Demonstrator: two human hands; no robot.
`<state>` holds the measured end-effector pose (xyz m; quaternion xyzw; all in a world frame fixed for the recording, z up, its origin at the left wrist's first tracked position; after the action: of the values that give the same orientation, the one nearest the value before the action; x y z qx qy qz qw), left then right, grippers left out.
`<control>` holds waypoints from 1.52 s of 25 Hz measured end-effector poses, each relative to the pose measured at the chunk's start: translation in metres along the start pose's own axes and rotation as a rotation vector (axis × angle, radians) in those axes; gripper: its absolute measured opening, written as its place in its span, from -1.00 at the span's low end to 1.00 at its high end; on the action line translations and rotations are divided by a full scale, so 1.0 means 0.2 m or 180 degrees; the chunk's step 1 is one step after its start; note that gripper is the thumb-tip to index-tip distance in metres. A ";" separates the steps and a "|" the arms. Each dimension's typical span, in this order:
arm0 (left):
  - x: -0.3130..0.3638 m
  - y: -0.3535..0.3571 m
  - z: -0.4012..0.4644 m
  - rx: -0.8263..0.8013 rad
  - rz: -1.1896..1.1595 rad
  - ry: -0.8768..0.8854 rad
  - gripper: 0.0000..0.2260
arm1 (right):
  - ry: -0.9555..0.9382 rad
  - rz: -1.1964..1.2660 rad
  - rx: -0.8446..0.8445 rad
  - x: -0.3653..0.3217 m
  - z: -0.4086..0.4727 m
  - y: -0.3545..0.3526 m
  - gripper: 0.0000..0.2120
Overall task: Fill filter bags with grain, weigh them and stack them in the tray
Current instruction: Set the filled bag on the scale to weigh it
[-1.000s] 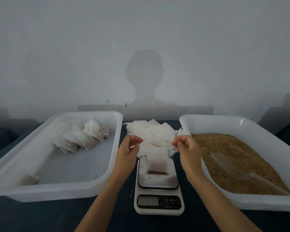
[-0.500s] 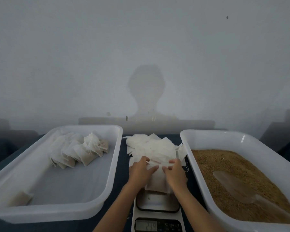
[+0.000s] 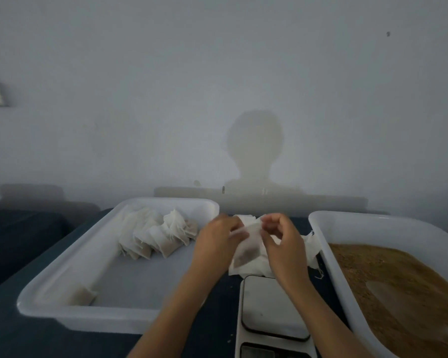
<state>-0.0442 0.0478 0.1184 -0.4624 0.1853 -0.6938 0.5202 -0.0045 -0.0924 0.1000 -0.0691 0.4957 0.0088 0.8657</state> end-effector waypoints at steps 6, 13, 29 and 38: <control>-0.54 -0.45 -0.09 0.0069 0.0572 -0.0808 -0.83 | 0.0052 -0.0187 -0.0535 0.02 -0.06 0.23 -0.82; -1.24 -0.54 -0.37 -0.0803 0.0878 -0.1954 -0.80 | -0.0063 -0.0467 -0.1343 0.05 -0.18 0.50 -0.80; -1.29 -0.58 -0.45 -0.1195 0.3045 -0.1834 -0.76 | 0.0308 -0.0514 -0.2161 0.09 -0.17 0.61 -0.80; -0.54 -0.17 0.01 -0.0063 0.1645 -0.0600 -0.90 | 0.0772 -0.2147 -0.1290 0.58 0.51 0.03 -0.83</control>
<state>-0.0577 0.1571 0.0953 -0.4673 0.2546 -0.4902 0.6903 0.1417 -0.0798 0.0509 -0.3974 0.5320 -0.1863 0.7242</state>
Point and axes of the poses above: each hand's wrist, its own z-axis towards the middle knuckle, its own y-axis out of the palm, x = y × z, the point moved 8 cm from there along z, towards the middle knuckle, and after that the axes turned 6 degrees about z, right-handed, at the moved point
